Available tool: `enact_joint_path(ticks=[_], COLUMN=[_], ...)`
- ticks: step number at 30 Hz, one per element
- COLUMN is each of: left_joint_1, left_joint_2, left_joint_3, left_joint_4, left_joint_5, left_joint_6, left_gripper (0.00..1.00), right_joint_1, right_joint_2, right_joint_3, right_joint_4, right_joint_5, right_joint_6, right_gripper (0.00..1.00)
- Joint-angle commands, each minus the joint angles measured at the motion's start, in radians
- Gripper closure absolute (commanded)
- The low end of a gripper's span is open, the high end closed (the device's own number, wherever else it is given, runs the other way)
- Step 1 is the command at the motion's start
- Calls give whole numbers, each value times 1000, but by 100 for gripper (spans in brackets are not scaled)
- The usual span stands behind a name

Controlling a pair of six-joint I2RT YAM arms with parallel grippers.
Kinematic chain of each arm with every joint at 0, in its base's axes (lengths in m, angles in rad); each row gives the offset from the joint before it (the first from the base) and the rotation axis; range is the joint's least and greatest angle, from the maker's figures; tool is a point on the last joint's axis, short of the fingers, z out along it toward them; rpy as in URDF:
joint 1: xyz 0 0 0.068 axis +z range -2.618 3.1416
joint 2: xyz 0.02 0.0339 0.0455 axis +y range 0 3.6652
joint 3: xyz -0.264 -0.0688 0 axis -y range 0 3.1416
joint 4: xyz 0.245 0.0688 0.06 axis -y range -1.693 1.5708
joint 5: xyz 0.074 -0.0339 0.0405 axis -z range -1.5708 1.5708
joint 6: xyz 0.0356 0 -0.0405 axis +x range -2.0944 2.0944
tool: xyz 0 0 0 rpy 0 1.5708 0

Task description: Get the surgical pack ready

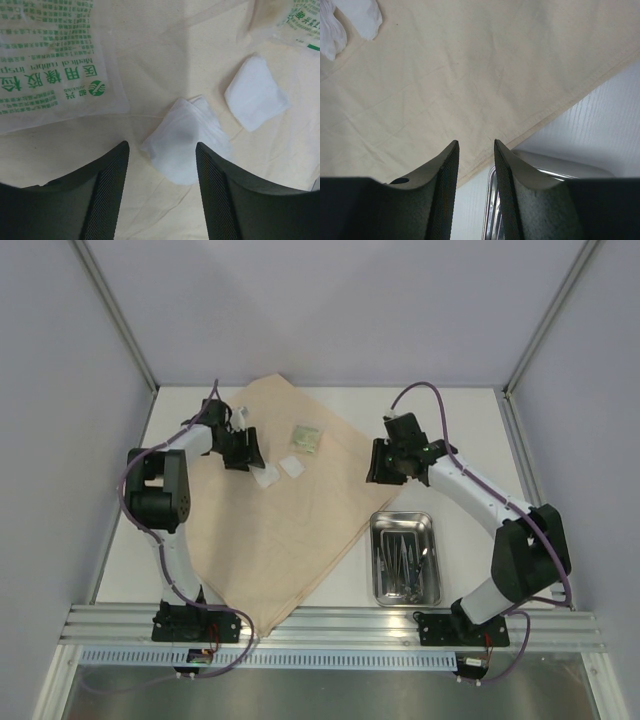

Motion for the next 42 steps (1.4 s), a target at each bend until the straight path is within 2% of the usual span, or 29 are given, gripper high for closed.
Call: enact_joint_path(ticks=[1, 4, 11, 15, 20, 23, 26, 27, 36, 42], left_joint_1=[1, -2, -51, -63, -65, -72, -72, -72, -72, -74], left_joint_2=[-10, 26, 44, 75, 102, 118, 127, 124, -54, -167], left_joint_3=[31, 39, 56, 102, 151, 180, 192, 192, 130, 84], left_joint_4=[-37, -47, -47, -99, -144, -174, -188, -187, -148, -145], left_joint_5=[-19, -11, -3, -28, -46, -46, -36, -29, 66, 119], left_joint_6=[46, 46, 74, 82, 79, 95, 106, 111, 112, 48], left_gripper=[37, 42, 45, 53, 58, 67, 81, 99, 100, 100], right_joint_1=[6, 6, 6, 6, 6, 6, 6, 6, 6, 6], right_joint_2=[20, 22, 20, 10, 0, -3, -4, -10, -41, -50], right_joint_3=[41, 51, 49, 37, 31, 31, 32, 32, 32, 22], right_joint_4=[19, 15, 5, 7, -1, -1, -4, -4, -24, -15], right_joint_5=[-12, -13, -2, -2, 14, 18, 19, 22, 33, 30], right_joint_6=[5, 3, -5, -5, -14, -12, -14, -14, -20, -15], right_gripper=[63, 63, 63, 63, 63, 63, 62, 62, 62, 62])
